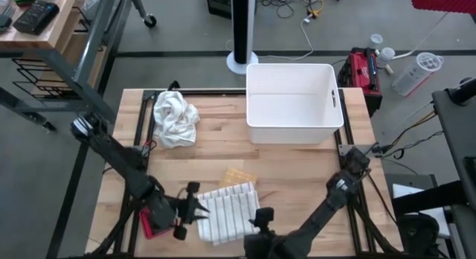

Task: Fold towel
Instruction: Fold the white kitchen towel

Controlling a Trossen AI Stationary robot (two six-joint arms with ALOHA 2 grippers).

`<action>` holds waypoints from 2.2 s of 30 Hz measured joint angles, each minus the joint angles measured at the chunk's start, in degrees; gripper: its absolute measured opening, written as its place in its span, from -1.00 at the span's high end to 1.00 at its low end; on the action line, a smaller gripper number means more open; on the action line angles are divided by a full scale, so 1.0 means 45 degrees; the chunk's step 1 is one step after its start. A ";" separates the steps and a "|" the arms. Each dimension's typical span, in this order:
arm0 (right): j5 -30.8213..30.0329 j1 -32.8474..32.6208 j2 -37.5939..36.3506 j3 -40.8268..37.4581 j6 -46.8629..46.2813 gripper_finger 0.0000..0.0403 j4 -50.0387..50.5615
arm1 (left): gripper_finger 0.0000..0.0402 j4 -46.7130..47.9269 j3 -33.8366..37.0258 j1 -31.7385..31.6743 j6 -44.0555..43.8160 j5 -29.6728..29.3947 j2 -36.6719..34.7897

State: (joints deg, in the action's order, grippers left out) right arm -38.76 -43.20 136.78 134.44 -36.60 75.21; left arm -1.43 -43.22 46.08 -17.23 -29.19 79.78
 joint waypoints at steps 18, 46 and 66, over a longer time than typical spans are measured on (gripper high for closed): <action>0.1189 -0.0456 0.1232 -0.1947 -0.0688 -0.12 -0.0222 | 0.63 0.6145 -0.6384 0.0609 -0.2334 0.3050 0.6293; 0.0585 -0.0607 0.0969 -0.2436 -0.2692 0.98 0.0591 | 0.63 0.6959 -0.7089 0.1285 -0.5654 0.1918 0.6931; -0.1258 -0.1875 0.0921 -0.2989 -0.9331 1.00 0.0626 | 0.63 0.7112 -0.7738 0.1575 -0.5831 0.1600 0.6861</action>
State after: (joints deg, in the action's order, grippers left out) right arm -44.42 -51.64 140.92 120.99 -78.59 78.03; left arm 30.57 -78.04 53.17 -43.47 -21.99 110.65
